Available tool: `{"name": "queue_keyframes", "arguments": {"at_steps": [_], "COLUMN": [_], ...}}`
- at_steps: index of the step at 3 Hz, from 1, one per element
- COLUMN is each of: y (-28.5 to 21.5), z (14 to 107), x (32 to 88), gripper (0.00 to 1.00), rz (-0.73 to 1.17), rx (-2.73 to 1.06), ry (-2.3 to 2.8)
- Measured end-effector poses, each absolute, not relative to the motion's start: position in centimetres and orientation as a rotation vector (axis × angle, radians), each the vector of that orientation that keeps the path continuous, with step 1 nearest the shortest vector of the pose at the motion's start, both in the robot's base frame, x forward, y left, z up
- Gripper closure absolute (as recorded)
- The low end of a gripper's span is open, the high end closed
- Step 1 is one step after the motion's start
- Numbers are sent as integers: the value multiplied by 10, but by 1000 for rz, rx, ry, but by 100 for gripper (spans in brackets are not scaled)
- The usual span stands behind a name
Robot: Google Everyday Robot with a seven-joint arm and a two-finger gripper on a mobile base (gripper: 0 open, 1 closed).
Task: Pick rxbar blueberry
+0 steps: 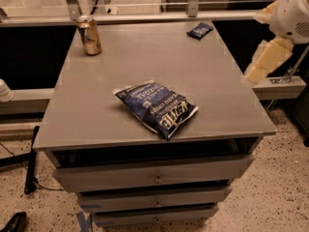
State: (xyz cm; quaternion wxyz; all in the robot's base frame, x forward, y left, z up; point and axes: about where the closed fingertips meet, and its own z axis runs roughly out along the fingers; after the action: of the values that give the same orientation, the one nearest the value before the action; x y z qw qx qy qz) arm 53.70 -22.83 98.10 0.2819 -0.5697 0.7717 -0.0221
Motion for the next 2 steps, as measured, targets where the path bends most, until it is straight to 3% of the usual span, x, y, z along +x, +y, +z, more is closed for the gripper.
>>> {"name": "queue_keyframes", "arguments": {"at_steps": [2], "y": [-216], "z": [986], "x": [640], "gripper": [0], "rz": [140], "rx": [-1162], "ry": [1929]}}
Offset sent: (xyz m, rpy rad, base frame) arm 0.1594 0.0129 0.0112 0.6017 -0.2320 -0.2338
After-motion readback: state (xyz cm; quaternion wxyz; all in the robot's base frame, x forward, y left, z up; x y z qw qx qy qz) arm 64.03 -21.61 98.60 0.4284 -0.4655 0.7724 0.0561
